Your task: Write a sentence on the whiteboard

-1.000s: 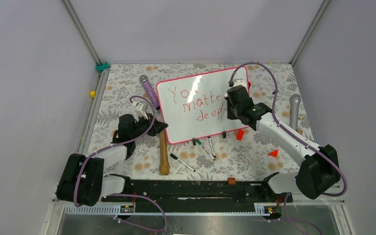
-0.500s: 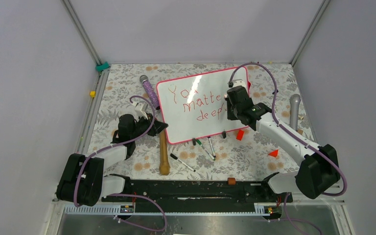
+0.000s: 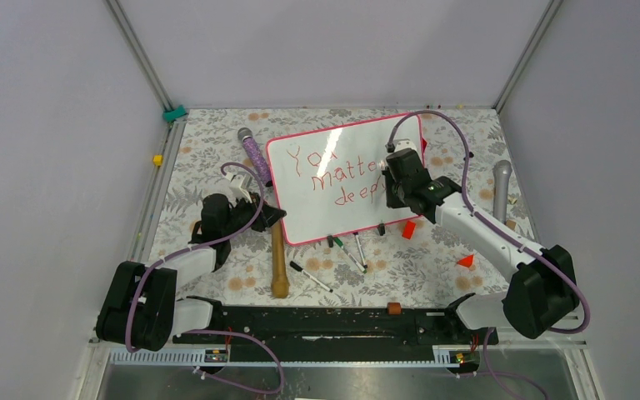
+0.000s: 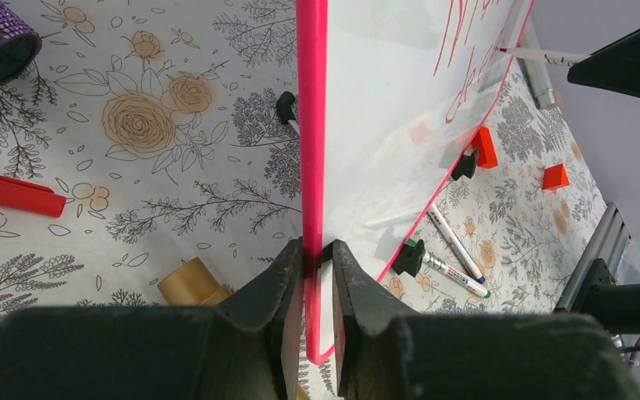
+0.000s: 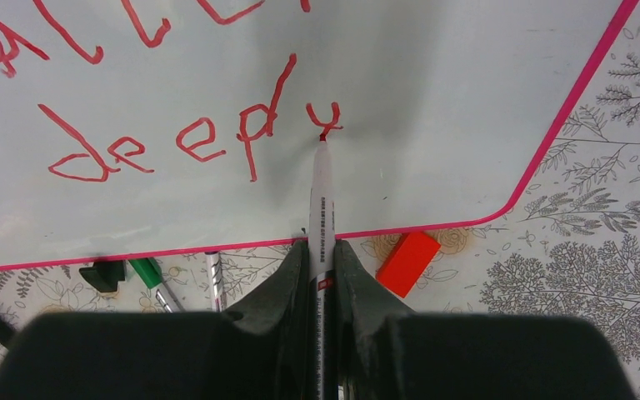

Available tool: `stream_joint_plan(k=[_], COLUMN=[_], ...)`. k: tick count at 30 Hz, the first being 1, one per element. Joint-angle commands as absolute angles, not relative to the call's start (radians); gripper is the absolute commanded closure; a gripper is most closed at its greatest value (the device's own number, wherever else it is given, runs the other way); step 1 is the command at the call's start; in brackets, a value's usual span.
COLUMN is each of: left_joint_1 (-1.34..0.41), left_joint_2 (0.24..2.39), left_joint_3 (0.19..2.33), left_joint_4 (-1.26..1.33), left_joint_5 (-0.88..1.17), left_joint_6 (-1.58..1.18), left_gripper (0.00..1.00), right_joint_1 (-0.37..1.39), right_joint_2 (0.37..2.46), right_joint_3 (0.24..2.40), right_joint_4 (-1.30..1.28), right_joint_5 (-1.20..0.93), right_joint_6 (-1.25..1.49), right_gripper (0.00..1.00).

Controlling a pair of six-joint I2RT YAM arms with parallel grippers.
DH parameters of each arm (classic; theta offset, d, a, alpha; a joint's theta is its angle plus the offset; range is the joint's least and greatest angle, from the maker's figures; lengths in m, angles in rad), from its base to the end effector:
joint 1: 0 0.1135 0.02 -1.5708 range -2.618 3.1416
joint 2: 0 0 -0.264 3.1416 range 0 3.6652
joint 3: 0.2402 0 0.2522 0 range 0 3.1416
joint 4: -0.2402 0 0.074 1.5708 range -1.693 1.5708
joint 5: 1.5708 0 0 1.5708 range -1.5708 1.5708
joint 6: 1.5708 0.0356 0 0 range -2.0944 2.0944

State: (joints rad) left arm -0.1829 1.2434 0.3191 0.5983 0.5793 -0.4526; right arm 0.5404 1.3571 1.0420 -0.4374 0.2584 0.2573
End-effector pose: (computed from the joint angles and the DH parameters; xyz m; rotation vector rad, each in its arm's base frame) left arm 0.2215 -0.0608 0.1709 0.1486 1.9559 -0.9731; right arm 0.2573 0.1438 0.2785 -0.1955 2.2868 0.1115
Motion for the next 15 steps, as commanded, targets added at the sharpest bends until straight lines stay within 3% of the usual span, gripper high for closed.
stream_joint_plan(k=[1, 15], left_joint_1=[-0.182, -0.181], left_joint_2=[1.246, 1.246], left_joint_3=[0.351, 0.353], left_joint_4=[0.612, 0.612], left_joint_5=[0.525, 0.526], left_joint_6=[-0.423, -0.423], left_gripper=[1.0, 1.0], right_joint_1=[0.535, 0.535], right_joint_2=[1.36, 1.361], right_joint_3=[1.025, 1.004], right_joint_4=[-0.453, -0.455], right_joint_5=[0.225, 0.176], right_joint_6=[0.243, 0.249], right_gripper=[1.0, 1.0])
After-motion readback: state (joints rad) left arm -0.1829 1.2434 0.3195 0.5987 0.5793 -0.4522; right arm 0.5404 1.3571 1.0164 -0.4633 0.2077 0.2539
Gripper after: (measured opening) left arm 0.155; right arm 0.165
